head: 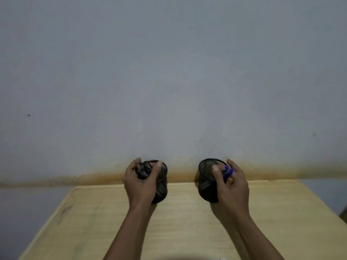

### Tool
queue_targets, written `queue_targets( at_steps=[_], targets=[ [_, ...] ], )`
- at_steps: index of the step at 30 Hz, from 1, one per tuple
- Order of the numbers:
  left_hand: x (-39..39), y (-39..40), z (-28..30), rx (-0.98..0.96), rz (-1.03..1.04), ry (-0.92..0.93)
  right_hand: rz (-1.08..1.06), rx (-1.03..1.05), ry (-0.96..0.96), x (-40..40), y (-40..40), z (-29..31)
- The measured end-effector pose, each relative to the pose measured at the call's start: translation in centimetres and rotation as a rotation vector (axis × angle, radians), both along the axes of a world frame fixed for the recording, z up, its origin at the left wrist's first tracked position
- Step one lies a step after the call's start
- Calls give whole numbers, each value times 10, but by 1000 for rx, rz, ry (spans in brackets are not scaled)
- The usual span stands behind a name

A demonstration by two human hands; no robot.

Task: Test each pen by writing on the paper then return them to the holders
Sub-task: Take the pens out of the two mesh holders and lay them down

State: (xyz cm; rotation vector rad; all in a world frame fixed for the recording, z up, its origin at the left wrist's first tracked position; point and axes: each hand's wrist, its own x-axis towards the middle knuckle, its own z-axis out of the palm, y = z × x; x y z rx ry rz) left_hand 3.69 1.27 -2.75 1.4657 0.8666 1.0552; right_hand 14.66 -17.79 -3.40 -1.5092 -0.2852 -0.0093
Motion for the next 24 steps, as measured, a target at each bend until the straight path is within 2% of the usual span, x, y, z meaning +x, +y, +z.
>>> queue_targets(
  at_steps=[7, 11, 13, 16, 19, 21, 24],
  targets=[
    [0, -20, 13, -3, -11, 90, -36, -85, -130, 0, 6, 0],
    [-3, -17, 16, 119, -22, 40, -70, 21, -124, 1, 1, 18],
    [-6, -18, 24, 118, -3, 8, -117, 102, -133, -2, -3, 32],
    [-18, -32, 49, 28, 14, -250, -168, 271, -145, -8, -11, 54],
    [-37, -42, 77, -181, 104, -541, -153, 456, -91, -20, -24, 74],
    [-51, -40, 83, -288, 55, -714, -145, 542, -35, -31, -36, 81],
    [-73, -45, 73, -405, -12, -754, -165, 553, 35, -47, -52, 70]
  ],
)
